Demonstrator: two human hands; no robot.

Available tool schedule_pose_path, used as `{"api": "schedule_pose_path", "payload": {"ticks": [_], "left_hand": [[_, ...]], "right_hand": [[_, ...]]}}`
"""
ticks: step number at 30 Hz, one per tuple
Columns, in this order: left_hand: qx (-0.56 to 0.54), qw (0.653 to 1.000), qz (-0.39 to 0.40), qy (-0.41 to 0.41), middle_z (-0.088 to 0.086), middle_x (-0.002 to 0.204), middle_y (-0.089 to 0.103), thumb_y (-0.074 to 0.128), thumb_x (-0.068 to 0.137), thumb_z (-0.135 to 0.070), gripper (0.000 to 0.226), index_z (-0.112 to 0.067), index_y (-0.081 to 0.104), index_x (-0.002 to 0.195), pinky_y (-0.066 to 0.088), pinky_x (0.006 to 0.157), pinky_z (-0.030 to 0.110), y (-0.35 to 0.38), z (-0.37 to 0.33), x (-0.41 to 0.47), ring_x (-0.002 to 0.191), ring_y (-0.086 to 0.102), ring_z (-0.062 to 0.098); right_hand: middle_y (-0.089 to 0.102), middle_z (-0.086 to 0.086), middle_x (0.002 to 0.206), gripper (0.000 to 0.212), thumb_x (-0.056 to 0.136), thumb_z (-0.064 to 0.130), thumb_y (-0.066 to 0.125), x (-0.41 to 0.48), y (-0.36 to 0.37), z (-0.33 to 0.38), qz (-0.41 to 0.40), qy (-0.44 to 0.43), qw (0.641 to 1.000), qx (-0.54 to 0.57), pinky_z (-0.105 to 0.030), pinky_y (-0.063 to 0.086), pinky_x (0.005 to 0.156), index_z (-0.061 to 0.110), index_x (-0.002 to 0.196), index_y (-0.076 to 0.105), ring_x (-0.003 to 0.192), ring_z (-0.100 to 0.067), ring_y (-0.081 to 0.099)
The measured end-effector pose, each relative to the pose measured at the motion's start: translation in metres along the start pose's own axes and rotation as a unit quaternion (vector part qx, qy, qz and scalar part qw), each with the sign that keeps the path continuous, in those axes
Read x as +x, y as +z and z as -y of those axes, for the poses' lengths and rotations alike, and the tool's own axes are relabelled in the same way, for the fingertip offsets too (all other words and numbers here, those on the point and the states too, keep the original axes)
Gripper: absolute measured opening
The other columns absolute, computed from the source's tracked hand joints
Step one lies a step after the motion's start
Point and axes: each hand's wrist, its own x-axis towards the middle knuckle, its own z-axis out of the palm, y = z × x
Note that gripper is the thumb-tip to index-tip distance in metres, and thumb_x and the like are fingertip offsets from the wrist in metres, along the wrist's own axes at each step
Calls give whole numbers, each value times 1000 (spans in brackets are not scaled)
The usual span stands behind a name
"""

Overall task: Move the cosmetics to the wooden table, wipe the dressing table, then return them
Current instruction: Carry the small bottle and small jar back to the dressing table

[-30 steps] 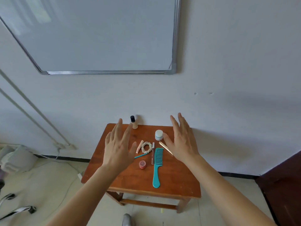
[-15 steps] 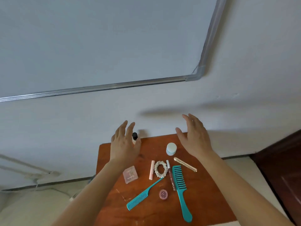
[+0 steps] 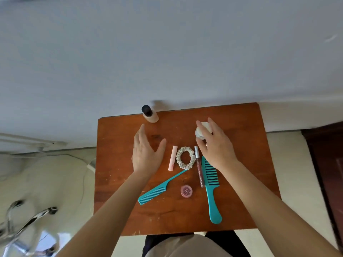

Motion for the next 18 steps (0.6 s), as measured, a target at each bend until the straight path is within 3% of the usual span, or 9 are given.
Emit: {"api": "schedule_pose_path", "payload": {"ticks": [3, 7, 10, 13, 16, 18], "left_hand": [[-13, 999, -5, -43, -5, 156, 28, 59, 84, -66, 88, -34, 12, 151, 41, 104, 46, 16, 1, 8, 139, 37, 19], [-61, 996, -65, -32, -3, 149, 36, 67, 77, -65, 93, -28, 23, 149, 41, 101, 37, 19, -14, 43, 133, 42, 17], [-88, 989, -105, -47, 0, 136, 47, 70, 79, -57, 73, -21, 40, 136, 45, 87, 32, 19, -26, 65, 117, 54, 20], [-121, 987, -80, -61, 2, 121, 59, 65, 89, -43, 49, -16, 47, 126, 52, 87, 41, 19, -29, 64, 105, 60, 24], [-134, 987, -69, -48, 0, 115, 62, 66, 90, -39, 42, -19, 49, 123, 54, 88, 44, 9, -30, 46, 102, 61, 22], [-140, 988, -69, -7, -5, 112, 63, 64, 91, -45, 40, -25, 48, 122, 55, 83, 35, -3, -35, 30, 99, 62, 13]], "right_hand": [[35, -10, 155, 56, 99, 37, 53, -2, 9, -4, -9, 3, 1000, 5, -37, 50, 98, 30, 150, 32, 137, -28, 44], [44, -10, 148, 55, 95, 31, 62, 3, 10, -6, -12, -2, 999, 32, -36, 50, 98, 27, 145, 41, 133, -27, 47], [47, -9, 144, 52, 93, 26, 66, 6, 10, -7, -13, -1, 998, 58, -33, 52, 94, 25, 142, 46, 128, -24, 50], [47, -7, 142, 52, 94, 24, 65, 5, 8, -8, -9, -2, 997, 82, -29, 50, 96, 23, 143, 46, 127, -22, 50], [49, -5, 138, 52, 94, 27, 65, 0, -7, -6, -42, -10, 993, 112, -25, 48, 95, 23, 142, 46, 123, -19, 51], [51, -4, 135, 53, 92, 30, 66, -3, -26, -5, -92, -8, 987, 130, -21, 47, 91, 24, 141, 45, 120, -17, 52]]}}
